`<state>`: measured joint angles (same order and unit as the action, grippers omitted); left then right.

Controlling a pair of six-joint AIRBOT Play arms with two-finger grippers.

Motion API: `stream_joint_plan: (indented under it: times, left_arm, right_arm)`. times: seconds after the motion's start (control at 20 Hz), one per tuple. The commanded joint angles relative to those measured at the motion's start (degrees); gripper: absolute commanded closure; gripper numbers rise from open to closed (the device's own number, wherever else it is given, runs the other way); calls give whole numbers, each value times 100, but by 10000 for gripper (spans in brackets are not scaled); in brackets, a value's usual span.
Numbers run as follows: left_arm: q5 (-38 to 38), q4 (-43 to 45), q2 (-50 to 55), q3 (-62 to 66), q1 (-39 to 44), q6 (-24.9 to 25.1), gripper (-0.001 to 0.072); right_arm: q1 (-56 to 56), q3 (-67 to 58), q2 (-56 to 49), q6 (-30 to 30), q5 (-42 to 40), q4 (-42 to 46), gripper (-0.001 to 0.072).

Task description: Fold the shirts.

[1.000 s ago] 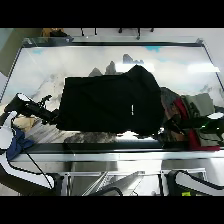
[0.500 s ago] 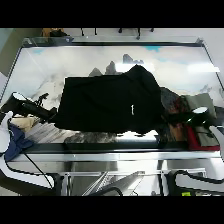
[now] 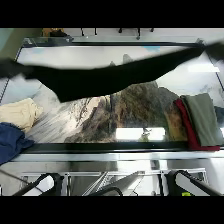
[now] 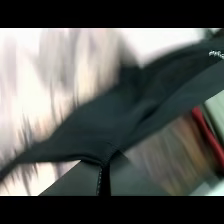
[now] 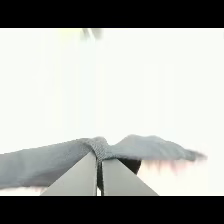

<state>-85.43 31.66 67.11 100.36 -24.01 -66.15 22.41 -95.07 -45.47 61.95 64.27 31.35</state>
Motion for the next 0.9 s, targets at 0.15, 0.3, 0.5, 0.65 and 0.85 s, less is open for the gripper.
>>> stream_joint_plan:
  times: [0.15,0.3,0.5,0.65,0.85]
  left_arm:
    - [1029,-426,-1502,2315,-1198,-146,697]
    - [1032,-566,-1803,1233,-1904,-70,697]
    - [1110,-402,-1185,46,-745,116,699]
    - [1714,1342,-264,-466,1014,-109,700]
    - [2000,1980,1491,-774,1982,-247,700]
  right_arm:
    - [70,-2365,374,-619,-66,-184,691]
    - [72,-2352,-15,-476,190,-103,692]
    - [-116,-1888,-1152,-24,400,-7,693]
    - [-1036,-1307,-2070,-15,208,1058,693]
    - [-1670,-1185,-3539,105,-170,1893,694]
